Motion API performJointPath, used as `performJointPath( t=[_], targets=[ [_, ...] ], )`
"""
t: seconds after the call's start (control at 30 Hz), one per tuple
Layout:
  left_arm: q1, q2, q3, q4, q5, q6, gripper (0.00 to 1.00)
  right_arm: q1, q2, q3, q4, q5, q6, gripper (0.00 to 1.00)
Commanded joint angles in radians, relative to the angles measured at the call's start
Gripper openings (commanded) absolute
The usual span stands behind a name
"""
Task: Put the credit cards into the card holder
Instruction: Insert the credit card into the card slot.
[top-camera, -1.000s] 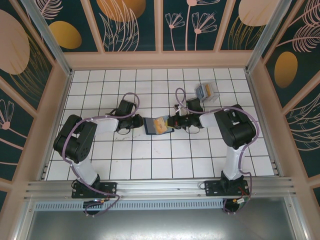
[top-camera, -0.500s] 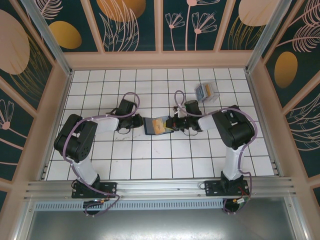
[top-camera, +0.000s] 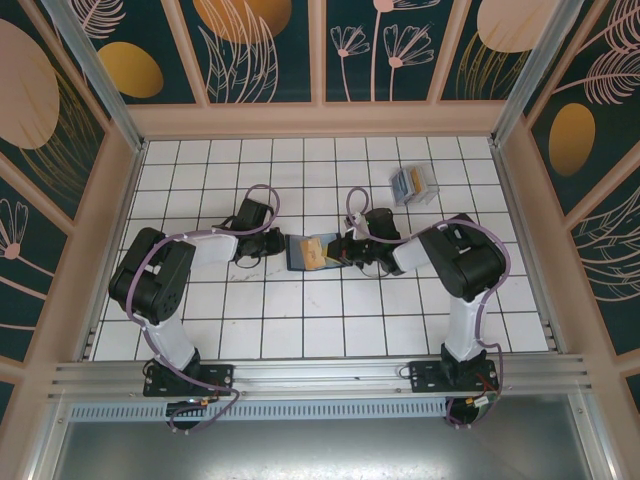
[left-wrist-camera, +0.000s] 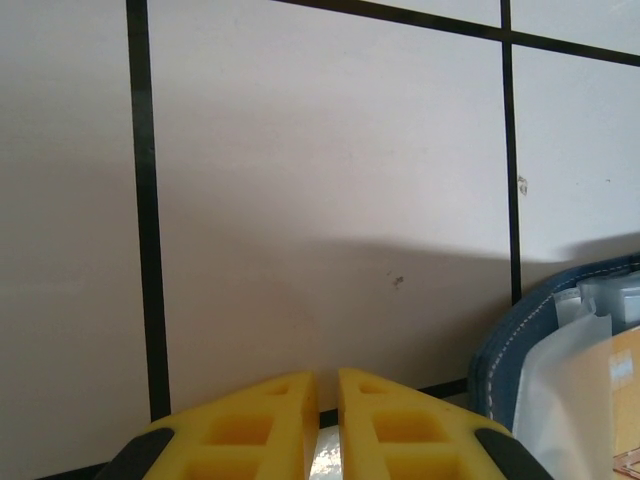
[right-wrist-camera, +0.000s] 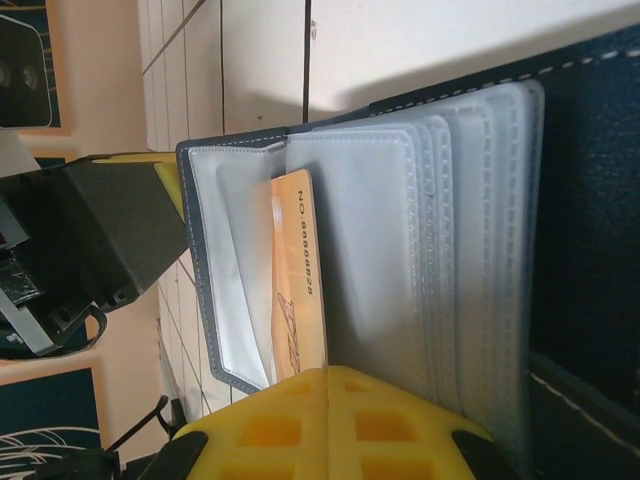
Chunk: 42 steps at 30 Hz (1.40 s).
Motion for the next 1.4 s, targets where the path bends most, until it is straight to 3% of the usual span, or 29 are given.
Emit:
performJointPath(
  t=[0.0, 0.5, 0.63, 0.83, 1.0, 1.37],
  targets=[
    [-0.002, 0.059, -0.03, -0.003, -0.023, -0.003, 0.17, 0.013, -0.035, -0.014, -0.03, 0.082, 0.006, 0.0],
    [-0.001, 0.064, -0.033, 0.009, -0.011, -0.014, 0.17, 0.018, -0.046, -0.03, 0.012, 0.134, 0.024, 0.0],
    [0.0, 0.064, -0.035, 0.013, 0.005, -0.019, 0.16, 0.026, -0.068, -0.032, -0.021, 0.197, 0.006, 0.0],
    [-0.001, 0.028, -0.093, 0.064, 0.072, -0.051, 0.15, 0.065, -0.094, -0.059, 0.028, 0.256, 0.062, 0.0],
    [-0.001, 0.037, -0.085, 0.073, 0.089, -0.061, 0.15, 0.086, -0.049, -0.056, 0.113, 0.226, 0.126, 0.0],
    [-0.001, 0.047, -0.078, 0.057, 0.082, -0.06, 0.14, 0.077, -0.071, -0.034, 0.019, 0.261, 0.082, 0.0]
  ],
)
